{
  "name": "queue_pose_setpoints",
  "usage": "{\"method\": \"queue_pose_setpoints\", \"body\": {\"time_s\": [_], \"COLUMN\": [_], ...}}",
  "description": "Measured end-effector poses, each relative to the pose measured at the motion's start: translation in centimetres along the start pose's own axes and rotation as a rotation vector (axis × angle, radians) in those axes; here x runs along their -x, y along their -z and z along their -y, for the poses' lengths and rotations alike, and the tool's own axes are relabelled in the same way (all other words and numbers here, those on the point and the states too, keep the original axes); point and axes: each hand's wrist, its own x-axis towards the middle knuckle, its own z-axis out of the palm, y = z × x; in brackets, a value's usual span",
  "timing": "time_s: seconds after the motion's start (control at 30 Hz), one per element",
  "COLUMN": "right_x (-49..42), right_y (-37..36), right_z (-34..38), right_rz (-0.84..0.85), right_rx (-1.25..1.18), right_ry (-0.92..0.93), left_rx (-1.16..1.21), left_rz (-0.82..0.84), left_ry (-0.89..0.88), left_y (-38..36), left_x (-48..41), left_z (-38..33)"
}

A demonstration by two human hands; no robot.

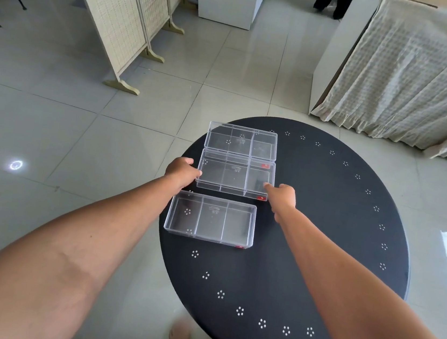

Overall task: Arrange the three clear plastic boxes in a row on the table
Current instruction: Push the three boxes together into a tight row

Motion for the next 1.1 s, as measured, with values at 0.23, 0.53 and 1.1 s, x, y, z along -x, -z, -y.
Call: {"method": "queue_pose_setpoints", "body": {"time_s": [0.23, 0.53, 1.1], "right_x": [2.8, 6.4, 6.0], "right_y": [0.2, -1.1, 0.4], "right_z": [-3.4, -6.7, -6.9], "right_rz": [0.122, 0.135, 0.003], "right_rx": [0.076, 0.002, -0.033], "right_ry": [-0.017, 0.046, -0.025], "left_rx": [-0.049, 0.047, 0.124], "left_rz": [0.107, 0.123, 0.143], "left_ry": [0.038, 0.123, 0.059], "left_y": [1.8, 2.2, -1.1], "left_x": [2.8, 5.4, 5.6], "left_z": [2.5, 7.3, 5.3]}}
